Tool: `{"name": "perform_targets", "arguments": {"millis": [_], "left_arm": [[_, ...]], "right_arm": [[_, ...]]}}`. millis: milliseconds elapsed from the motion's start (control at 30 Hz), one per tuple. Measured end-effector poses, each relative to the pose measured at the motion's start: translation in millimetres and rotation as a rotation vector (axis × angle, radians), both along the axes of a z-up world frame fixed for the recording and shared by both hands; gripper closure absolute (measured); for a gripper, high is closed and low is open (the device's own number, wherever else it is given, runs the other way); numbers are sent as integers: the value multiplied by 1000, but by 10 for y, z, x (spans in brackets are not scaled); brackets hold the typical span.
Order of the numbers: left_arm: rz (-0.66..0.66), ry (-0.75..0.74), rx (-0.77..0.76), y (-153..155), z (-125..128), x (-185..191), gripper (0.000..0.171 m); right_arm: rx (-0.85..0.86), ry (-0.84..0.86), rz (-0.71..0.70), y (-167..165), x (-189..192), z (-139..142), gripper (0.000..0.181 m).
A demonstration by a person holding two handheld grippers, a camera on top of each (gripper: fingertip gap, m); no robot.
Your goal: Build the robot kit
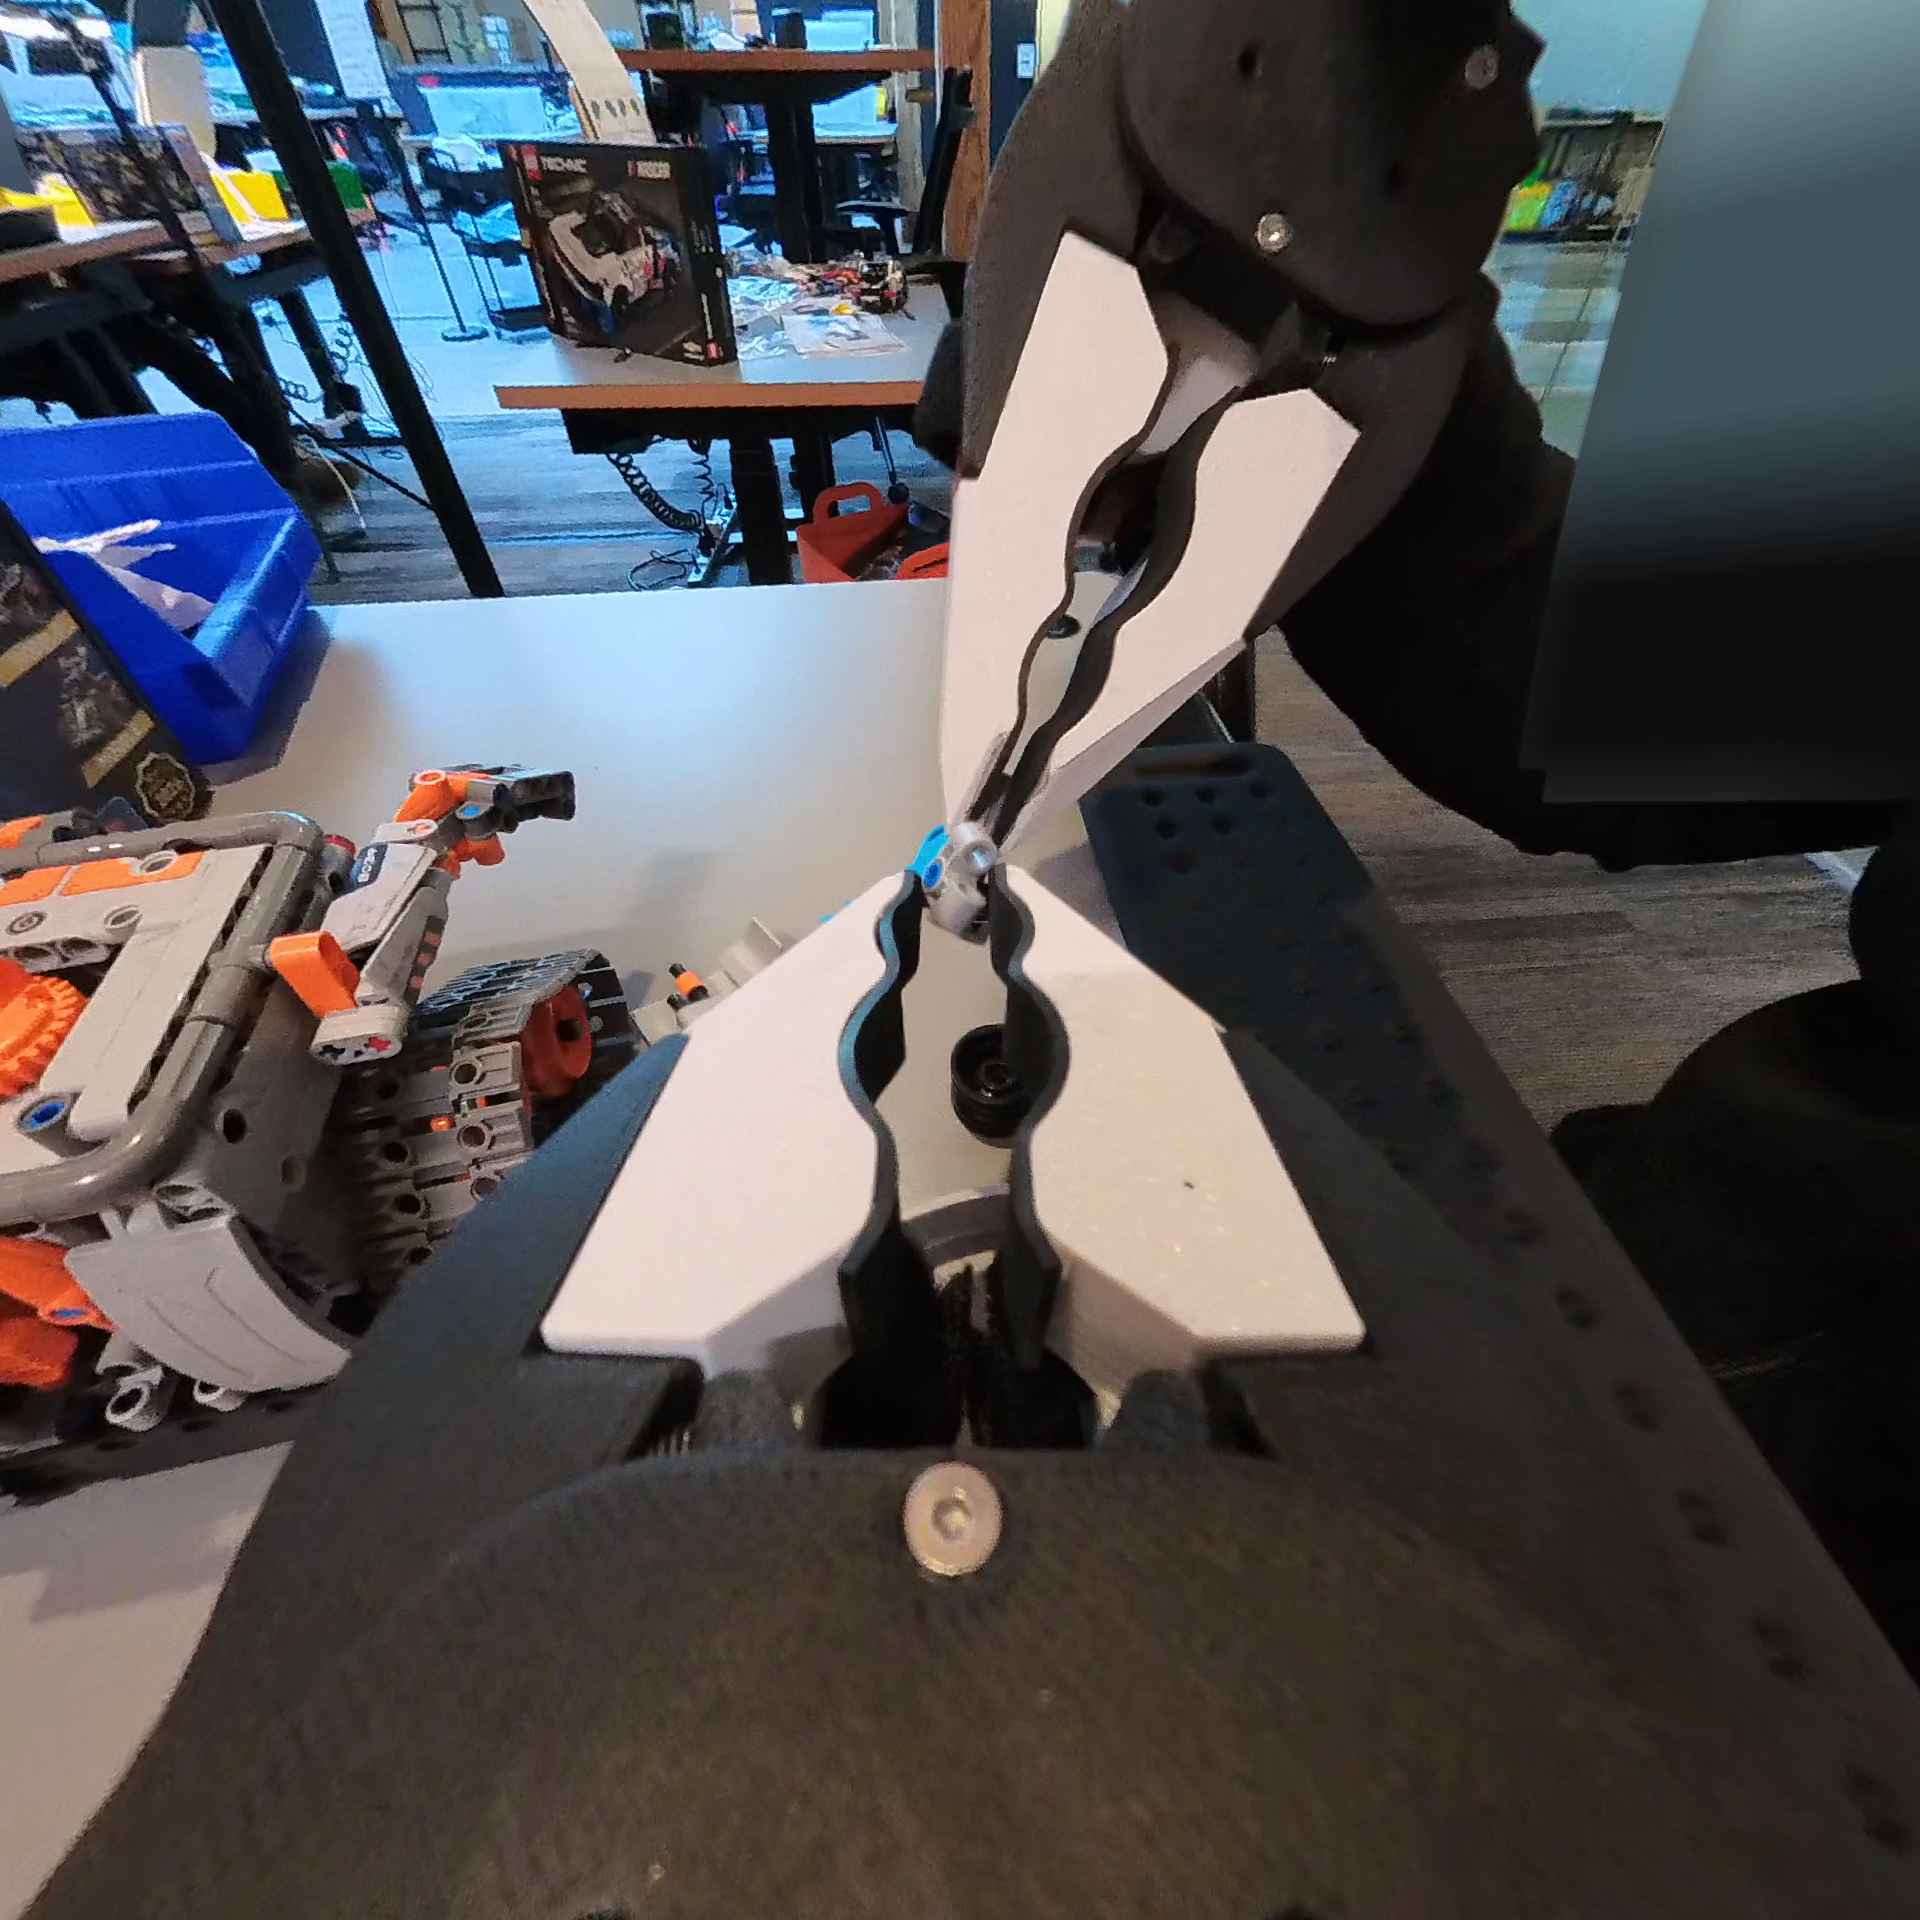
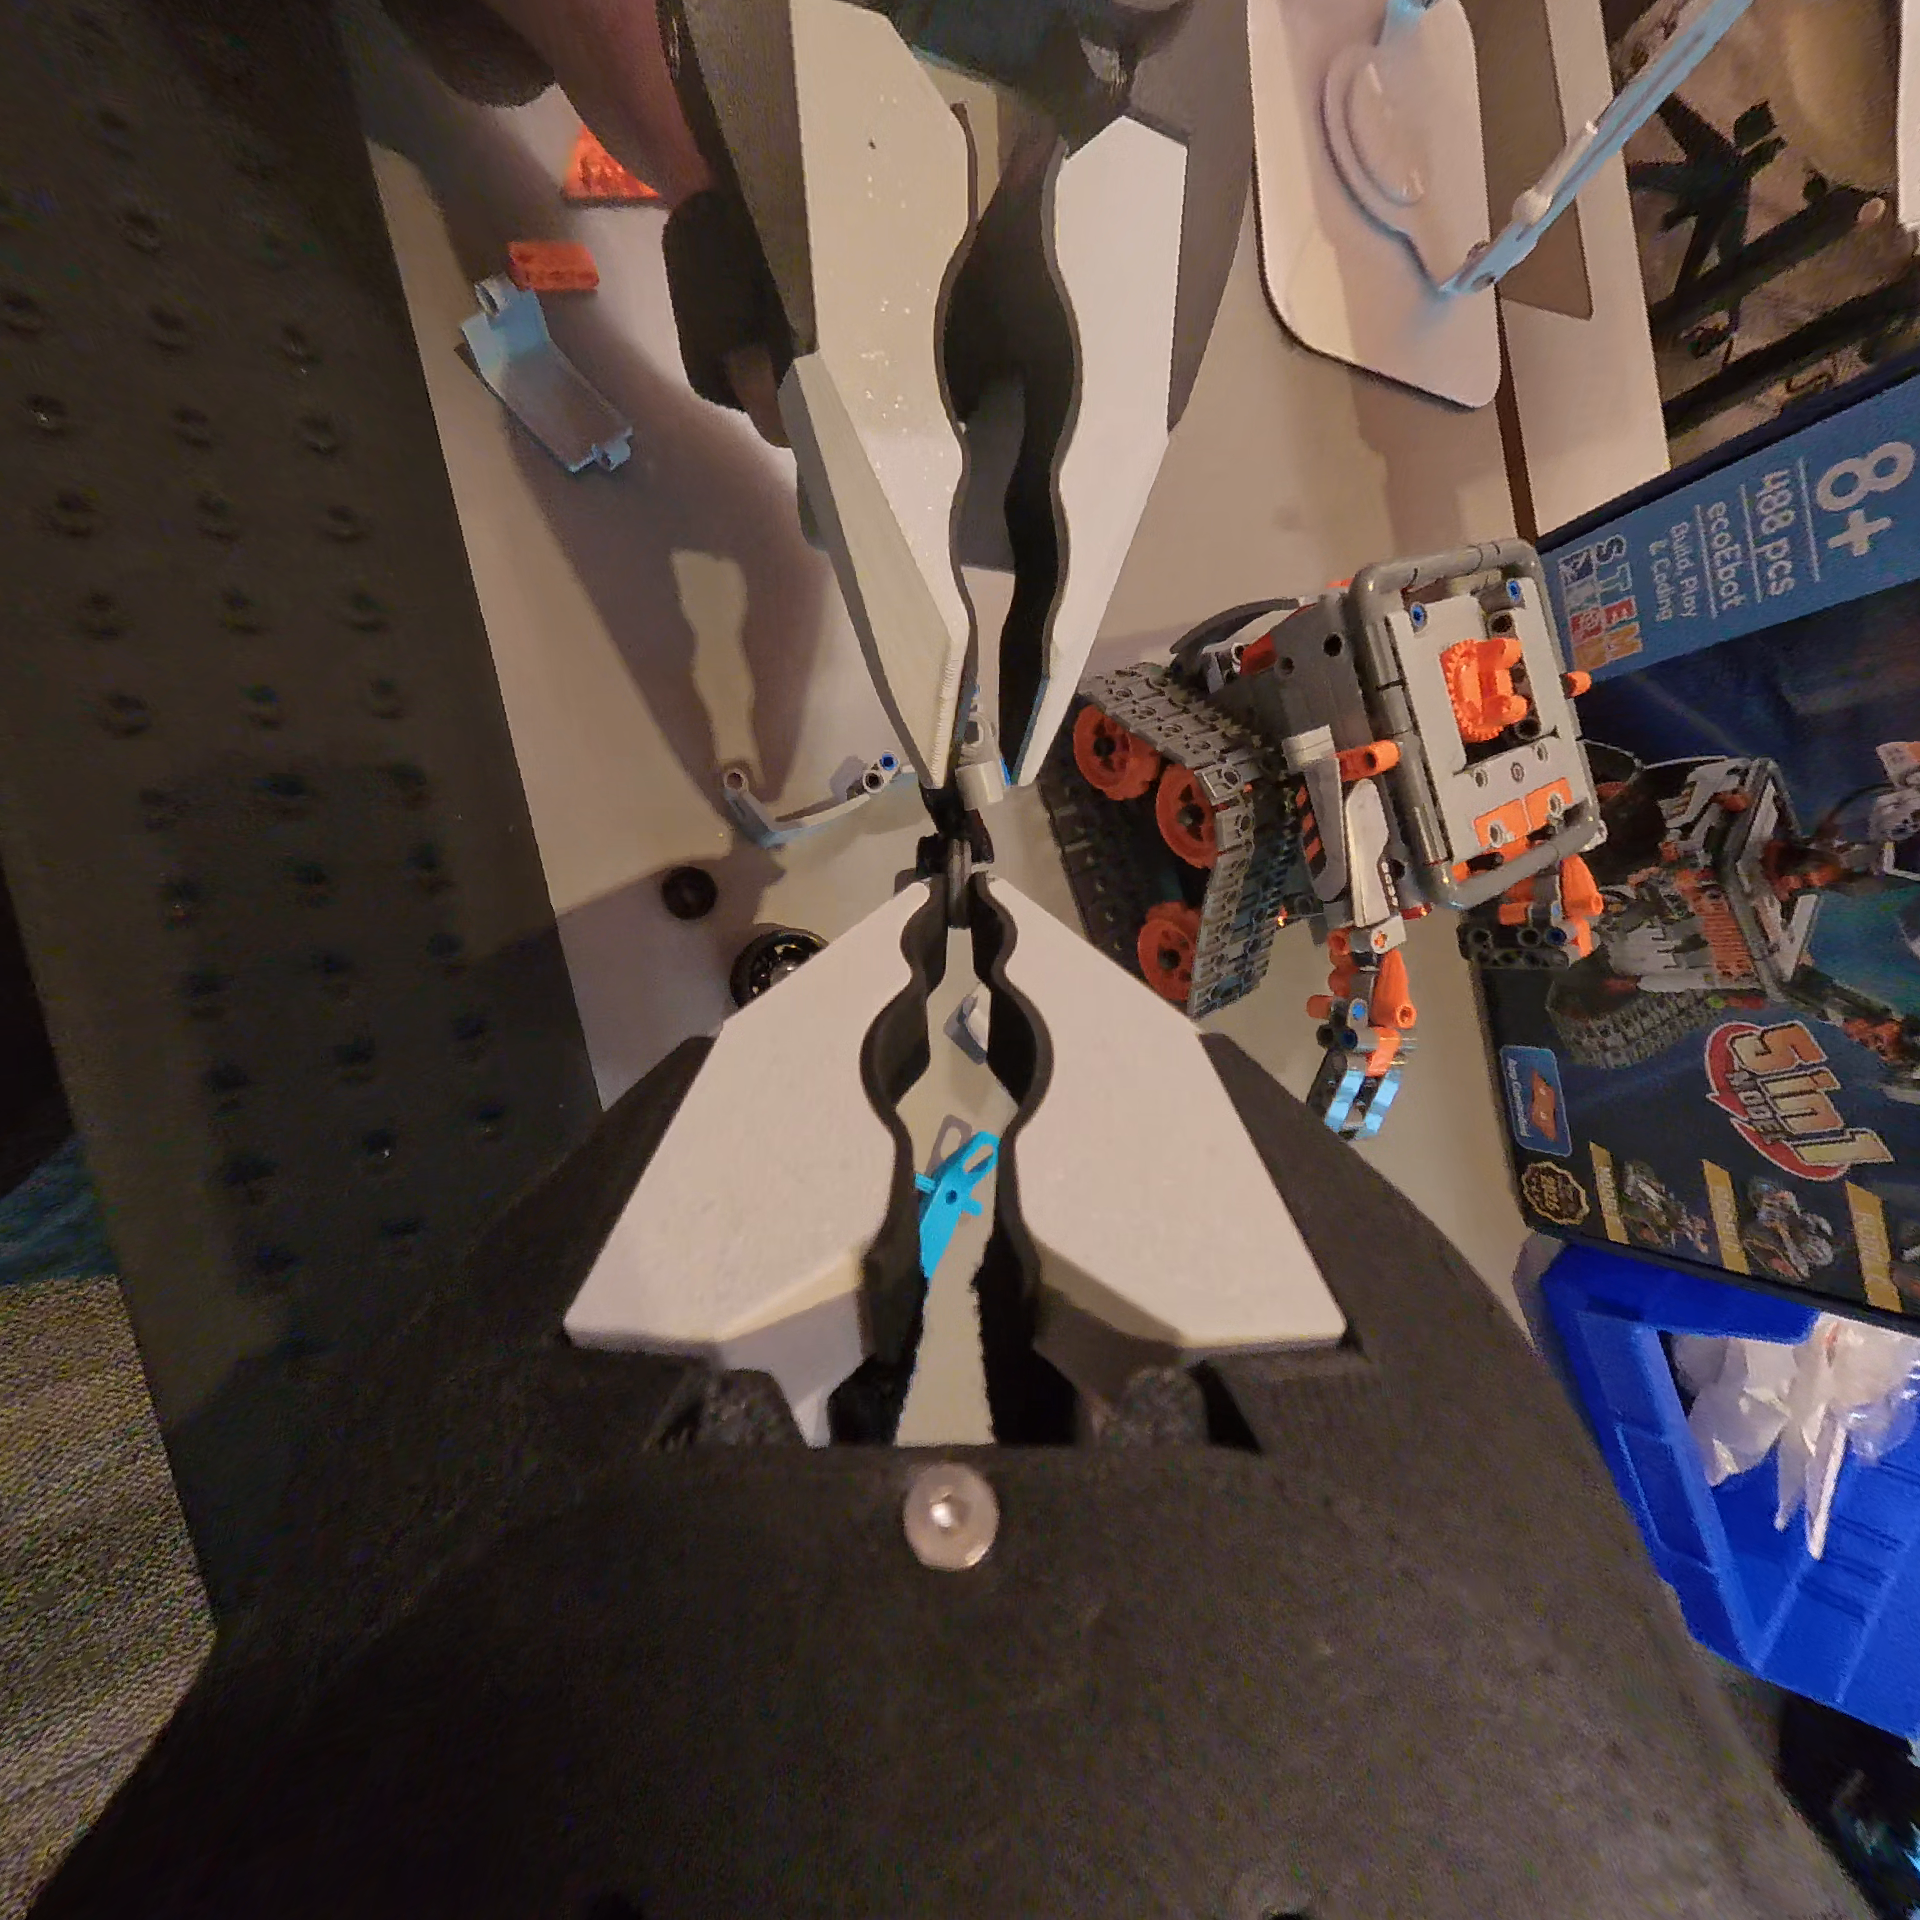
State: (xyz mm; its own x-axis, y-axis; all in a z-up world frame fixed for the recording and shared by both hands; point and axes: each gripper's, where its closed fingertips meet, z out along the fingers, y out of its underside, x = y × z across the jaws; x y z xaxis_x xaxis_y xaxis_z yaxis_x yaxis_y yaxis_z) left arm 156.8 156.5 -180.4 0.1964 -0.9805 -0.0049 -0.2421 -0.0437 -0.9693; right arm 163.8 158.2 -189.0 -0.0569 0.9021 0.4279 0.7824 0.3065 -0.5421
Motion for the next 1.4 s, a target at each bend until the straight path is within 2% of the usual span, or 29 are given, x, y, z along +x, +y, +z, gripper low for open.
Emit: {"name": "perform_targets", "arguments": {"millis": [133,233,400,467,567,867,1000,1133,1300,1400], "left_arm": [[18,-99,-84,64,85,-27,162],[2,-216,-164,94,202,-68,162],[-36,-403,-333,119,384,-97,162],[-52,-458,-401,140,423,-102,162],[-57,-518,-455,178,474,-141,162],[-58,-532,-507,207,466,-165,163],[-60,-518,-532,206,434,-150,162],[-46,-490,-548,215,379,-124,162],[-33,-468,-530,214,353,-106,162],[-36,-463,-492,187,380,-94,161]], "right_arm": [[-28,98,-37,49,-28,104,175],[-139,295,-76,77,2,238,155],[-275,566,-110,63,-49,261,150],[-300,586,-93,23,-128,202,153],[-242,636,-114,89,-180,252,168],[-321,738,-103,151,-134,385,173],[-268,762,-122,201,-117,397,166],[-228,768,-113,205,-118,393,168],[-243,788,-100,208,-100,371,169],[-309,829,-80,191,-91,387,169]]}}
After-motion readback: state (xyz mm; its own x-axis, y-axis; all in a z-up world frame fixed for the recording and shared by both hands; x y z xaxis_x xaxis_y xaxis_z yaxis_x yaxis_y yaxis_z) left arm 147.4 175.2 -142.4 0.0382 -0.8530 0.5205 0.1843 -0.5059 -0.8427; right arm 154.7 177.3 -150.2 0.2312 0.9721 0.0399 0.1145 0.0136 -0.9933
